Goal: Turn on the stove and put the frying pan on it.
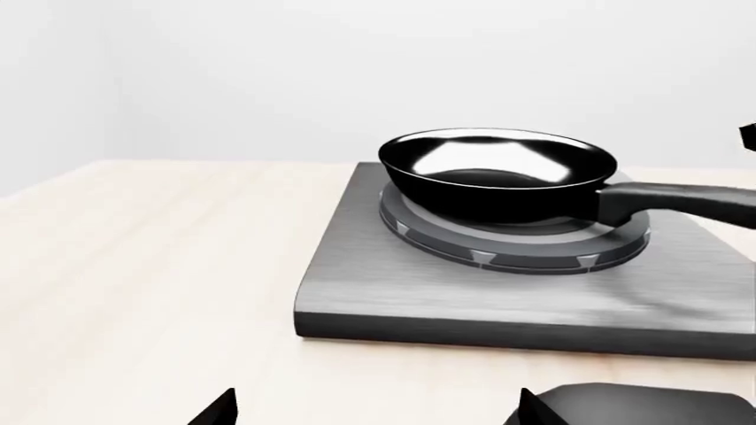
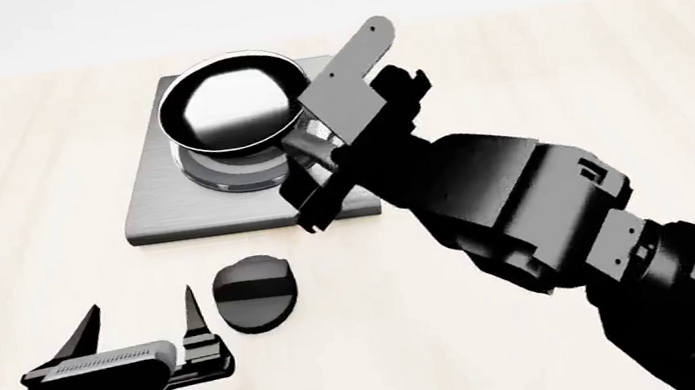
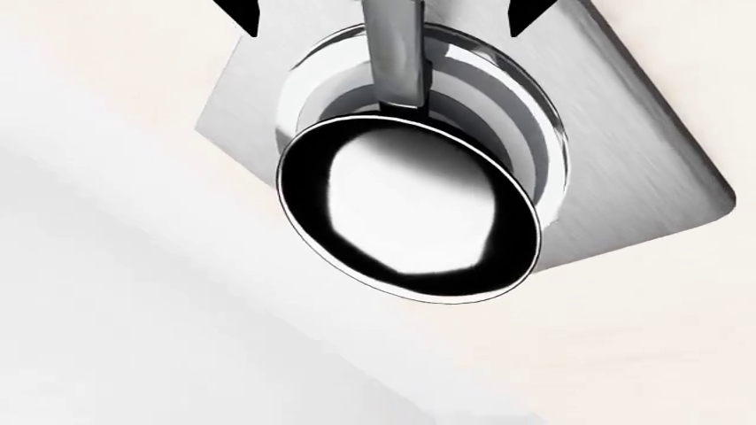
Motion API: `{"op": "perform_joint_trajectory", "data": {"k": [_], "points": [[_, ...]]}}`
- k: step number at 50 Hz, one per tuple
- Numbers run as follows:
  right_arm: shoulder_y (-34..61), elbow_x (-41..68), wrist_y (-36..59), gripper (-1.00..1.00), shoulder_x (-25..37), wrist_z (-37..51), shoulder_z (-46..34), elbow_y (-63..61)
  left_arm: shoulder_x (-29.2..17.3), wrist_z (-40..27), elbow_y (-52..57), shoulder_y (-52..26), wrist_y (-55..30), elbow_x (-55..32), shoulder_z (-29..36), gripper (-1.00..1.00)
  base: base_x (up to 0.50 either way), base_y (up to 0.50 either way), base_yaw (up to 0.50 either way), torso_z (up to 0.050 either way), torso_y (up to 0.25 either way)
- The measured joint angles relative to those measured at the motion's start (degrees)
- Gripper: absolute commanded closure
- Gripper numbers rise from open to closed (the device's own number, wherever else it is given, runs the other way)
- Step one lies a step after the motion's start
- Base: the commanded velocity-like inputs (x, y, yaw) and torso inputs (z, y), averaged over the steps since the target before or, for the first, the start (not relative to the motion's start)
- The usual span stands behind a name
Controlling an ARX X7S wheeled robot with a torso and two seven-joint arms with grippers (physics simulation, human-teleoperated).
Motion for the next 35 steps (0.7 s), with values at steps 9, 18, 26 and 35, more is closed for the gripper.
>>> {"op": "perform_joint_trajectory", "data": {"k": [9, 18, 26, 35], "points": [[-4.4, 1.0, -2.0, -1.00, 7.2, 5.9, 3.3, -13.6, -0.1, -0.2, 0.6, 0.2, 0.2, -0.1, 0.0, -1.00, 0.00, 0.00, 0.00, 0.000, 0.000], [-11.7, 0.1, -6.5, -1.00, 15.7, 13.2, 7.0, -26.6, -0.2, -0.8, 1.3, 0.0, 0.2, 0.0, -0.2, -1.00, 0.00, 0.00, 0.00, 0.000, 0.000], [-20.7, -2.2, -13.3, -1.00, 23.8, 20.4, 10.6, -36.1, -0.4, -1.5, 2.3, -0.4, 0.2, 0.2, -0.6, -1.00, 0.00, 0.00, 0.00, 0.000, 0.000], [-33.3, -5.4, -24.9, -1.00, 33.7, 28.0, 15.3, -43.6, -0.8, -2.3, 3.6, -1.1, 0.0, 0.2, -1.4, -1.00, 0.00, 0.00, 0.00, 0.000, 0.000]]}}
